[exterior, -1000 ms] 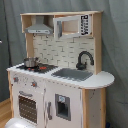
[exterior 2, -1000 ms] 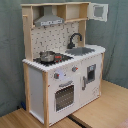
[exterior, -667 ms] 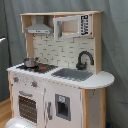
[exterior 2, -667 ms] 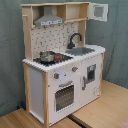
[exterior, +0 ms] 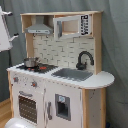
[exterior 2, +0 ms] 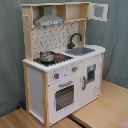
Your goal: Play with the kitchen
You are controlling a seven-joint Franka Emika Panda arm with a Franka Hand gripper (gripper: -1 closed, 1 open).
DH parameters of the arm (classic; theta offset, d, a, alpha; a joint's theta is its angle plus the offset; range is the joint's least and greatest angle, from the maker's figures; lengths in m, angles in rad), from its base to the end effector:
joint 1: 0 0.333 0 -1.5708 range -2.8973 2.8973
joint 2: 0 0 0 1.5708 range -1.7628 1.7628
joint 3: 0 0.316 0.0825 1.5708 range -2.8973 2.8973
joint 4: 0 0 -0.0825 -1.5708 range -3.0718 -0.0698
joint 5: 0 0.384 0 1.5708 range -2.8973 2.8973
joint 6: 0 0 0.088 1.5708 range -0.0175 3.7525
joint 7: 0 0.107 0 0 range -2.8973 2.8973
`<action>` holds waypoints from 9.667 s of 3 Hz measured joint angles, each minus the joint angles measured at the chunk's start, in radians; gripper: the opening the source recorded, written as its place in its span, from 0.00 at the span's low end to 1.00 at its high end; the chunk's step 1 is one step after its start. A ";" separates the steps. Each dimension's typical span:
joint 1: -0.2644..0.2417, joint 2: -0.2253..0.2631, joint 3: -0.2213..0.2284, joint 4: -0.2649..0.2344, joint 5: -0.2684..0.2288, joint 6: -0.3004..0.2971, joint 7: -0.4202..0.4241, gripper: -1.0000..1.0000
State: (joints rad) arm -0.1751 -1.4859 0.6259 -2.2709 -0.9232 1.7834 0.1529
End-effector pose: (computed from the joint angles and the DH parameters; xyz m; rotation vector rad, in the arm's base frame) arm 0.0533 0.2190 0.7617 1.4067 -0.1583 1.0269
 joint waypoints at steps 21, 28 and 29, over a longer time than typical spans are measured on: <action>-0.188 0.992 0.004 0.331 0.011 0.841 0.218 0.00; -0.296 1.148 0.296 0.565 -0.007 0.713 0.227 1.00; -0.273 1.118 0.356 0.567 0.000 0.631 0.227 1.00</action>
State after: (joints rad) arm -0.4483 -0.3682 0.9816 -1.7039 -0.9227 2.4145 0.3796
